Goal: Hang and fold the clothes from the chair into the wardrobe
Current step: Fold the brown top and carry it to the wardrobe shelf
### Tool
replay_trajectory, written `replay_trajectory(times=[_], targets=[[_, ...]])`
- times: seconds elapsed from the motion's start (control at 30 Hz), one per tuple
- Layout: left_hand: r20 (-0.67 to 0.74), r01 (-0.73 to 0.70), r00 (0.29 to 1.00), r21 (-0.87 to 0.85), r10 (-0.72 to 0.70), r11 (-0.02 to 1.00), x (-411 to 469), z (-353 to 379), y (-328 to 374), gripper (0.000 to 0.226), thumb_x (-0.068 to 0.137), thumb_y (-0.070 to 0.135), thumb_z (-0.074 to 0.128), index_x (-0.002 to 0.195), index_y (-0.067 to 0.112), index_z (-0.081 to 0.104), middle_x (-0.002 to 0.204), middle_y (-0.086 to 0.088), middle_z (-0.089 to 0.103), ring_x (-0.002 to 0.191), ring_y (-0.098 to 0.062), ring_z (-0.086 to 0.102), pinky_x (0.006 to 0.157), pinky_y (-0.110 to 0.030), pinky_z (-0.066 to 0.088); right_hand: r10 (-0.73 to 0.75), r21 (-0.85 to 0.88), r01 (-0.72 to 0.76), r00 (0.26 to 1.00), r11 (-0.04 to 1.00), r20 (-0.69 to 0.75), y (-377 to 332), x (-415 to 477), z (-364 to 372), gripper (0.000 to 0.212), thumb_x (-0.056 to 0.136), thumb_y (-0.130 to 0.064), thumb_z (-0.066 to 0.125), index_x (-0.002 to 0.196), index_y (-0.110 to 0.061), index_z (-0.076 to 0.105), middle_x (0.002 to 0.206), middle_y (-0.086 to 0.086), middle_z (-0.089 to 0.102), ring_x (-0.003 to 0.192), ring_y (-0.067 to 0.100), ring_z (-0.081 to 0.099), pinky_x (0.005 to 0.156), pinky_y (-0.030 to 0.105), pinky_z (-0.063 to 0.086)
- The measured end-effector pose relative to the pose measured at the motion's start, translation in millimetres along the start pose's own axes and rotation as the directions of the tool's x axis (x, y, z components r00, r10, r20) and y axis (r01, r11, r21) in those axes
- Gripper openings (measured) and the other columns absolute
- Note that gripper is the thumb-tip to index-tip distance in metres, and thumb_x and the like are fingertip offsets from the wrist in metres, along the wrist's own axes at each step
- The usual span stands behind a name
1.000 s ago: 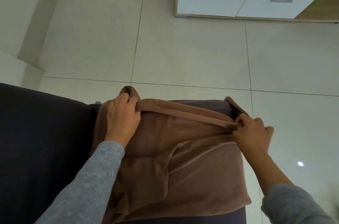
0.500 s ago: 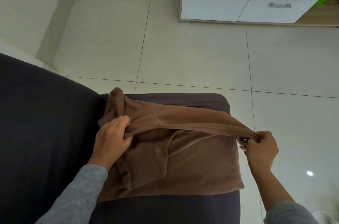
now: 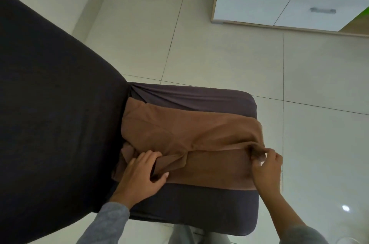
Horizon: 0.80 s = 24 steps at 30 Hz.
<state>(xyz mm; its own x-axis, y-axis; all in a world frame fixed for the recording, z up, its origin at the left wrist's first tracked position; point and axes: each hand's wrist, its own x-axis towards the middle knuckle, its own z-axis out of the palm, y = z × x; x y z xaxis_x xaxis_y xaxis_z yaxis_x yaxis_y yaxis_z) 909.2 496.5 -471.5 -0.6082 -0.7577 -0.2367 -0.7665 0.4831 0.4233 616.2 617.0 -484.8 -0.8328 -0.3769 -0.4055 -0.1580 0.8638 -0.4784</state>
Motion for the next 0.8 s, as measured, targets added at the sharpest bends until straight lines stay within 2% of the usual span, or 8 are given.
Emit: replay_trajectory(times=[0.1, 0.2, 0.3, 0.4, 0.5, 0.6, 0.73, 0.8], targets=[[-0.132, 0.021, 0.991, 0.033, -0.016, 0.999, -3, -5, 1, 0.055, 0.073, 0.067, 0.053, 0.109, 0.024, 0.056, 0.101, 0.010, 0.053, 0.092, -0.008, 0.046, 0.077, -0.028, 0.042, -0.049, -0.206, 0.029, 0.994, 0.978, -0.093, -14, -12, 0, 0.036, 0.091, -0.016, 0.055, 0.125, -0.008, 0.047, 0.135, 0.018, 0.044, 0.120, 0.041, 0.044, 0.100, 0.056, 0.034], [-0.124, 0.062, 0.991, 0.127, -0.047, 0.990, -6, -3, -10, 0.061, 0.066, 0.064, 0.064, 0.111, 0.023, 0.055, 0.106, 0.006, 0.052, 0.097, -0.013, 0.046, 0.078, -0.033, 0.045, -0.304, -0.185, 0.293, 0.952, 0.938, -0.032, -27, -32, 4, 0.037, 0.087, -0.018, 0.058, 0.123, -0.014, 0.050, 0.129, 0.012, 0.048, 0.116, 0.035, 0.046, 0.095, 0.051, 0.037], [-0.111, 0.065, 0.993, 0.178, -0.045, 0.982, -14, 9, -20, 0.042, 0.067, 0.039, 0.073, 0.100, 0.017, 0.060, 0.099, 0.003, 0.055, 0.092, -0.019, 0.054, 0.076, -0.036, 0.050, -0.721, -0.191, 0.738, 0.674, 0.647, 0.162, -36, -56, 20, 0.032, 0.082, -0.024, 0.060, 0.114, -0.025, 0.054, 0.115, -0.002, 0.057, 0.104, 0.021, 0.054, 0.084, 0.038, 0.038], [-0.227, 0.063, 0.973, 0.122, -0.034, 0.991, -21, 13, -14, 0.025, 0.077, 0.029, 0.047, 0.090, 0.014, 0.063, 0.089, 0.002, 0.062, 0.087, -0.018, 0.059, 0.077, -0.032, 0.047, -0.815, -0.083, 0.890, 0.446, 0.449, 0.369, -49, -80, 41, 0.052, 0.075, -0.031, 0.062, 0.124, -0.031, 0.047, 0.126, -0.007, 0.053, 0.114, 0.014, 0.050, 0.085, 0.036, 0.042], [-0.303, 0.029, 0.953, 0.087, -0.002, 0.996, -31, 16, -5, 0.028, 0.084, 0.025, 0.041, 0.089, 0.010, 0.065, 0.087, -0.001, 0.066, 0.087, -0.016, 0.061, 0.087, -0.028, 0.041, -0.841, -0.045, 0.936, 0.335, 0.350, 0.425, -58, -97, 61, 0.076, 0.068, -0.034, 0.069, 0.137, -0.029, 0.038, 0.140, -0.006, 0.046, 0.130, 0.012, 0.037, 0.101, 0.042, 0.035], [-0.292, -0.008, 0.956, 0.073, 0.029, 0.997, -38, 21, -3, 0.032, 0.092, 0.028, 0.038, 0.089, 0.012, 0.065, 0.085, 0.000, 0.067, 0.085, -0.017, 0.065, 0.090, -0.027, 0.040, -0.835, -0.094, 0.953, 0.296, 0.287, 0.464, -65, -102, 77, 0.088, 0.061, -0.038, 0.078, 0.139, -0.027, 0.038, 0.130, -0.008, 0.055, 0.127, 0.013, 0.047, 0.105, 0.052, 0.033], [-0.228, 0.005, 0.973, 0.110, 0.021, 0.994, -40, 25, -9, 0.019, 0.078, 0.020, 0.060, 0.096, 0.018, 0.064, 0.090, 0.005, 0.064, 0.086, -0.010, 0.057, 0.080, -0.028, 0.050, -0.878, -0.022, 0.951, 0.294, 0.309, 0.378, -67, -97, 89, 0.042, 0.058, -0.024, 0.082, 0.095, -0.026, 0.064, 0.086, -0.007, 0.060, 0.086, 0.013, 0.064, 0.105, 0.040, 0.042], [-0.146, 0.078, 0.987, 0.121, -0.060, 0.990, -41, 25, -11, 0.043, 0.063, 0.015, 0.081, 0.103, 0.017, 0.065, 0.095, 0.003, 0.062, 0.084, -0.013, 0.059, 0.072, -0.027, 0.055, -0.882, 0.049, 0.946, 0.280, 0.321, 0.380, -66, -96, 90, 0.023, 0.067, -0.021, 0.076, 0.086, -0.024, 0.063, 0.083, -0.006, 0.057, 0.082, 0.013, 0.062, 0.102, 0.038, 0.045]])
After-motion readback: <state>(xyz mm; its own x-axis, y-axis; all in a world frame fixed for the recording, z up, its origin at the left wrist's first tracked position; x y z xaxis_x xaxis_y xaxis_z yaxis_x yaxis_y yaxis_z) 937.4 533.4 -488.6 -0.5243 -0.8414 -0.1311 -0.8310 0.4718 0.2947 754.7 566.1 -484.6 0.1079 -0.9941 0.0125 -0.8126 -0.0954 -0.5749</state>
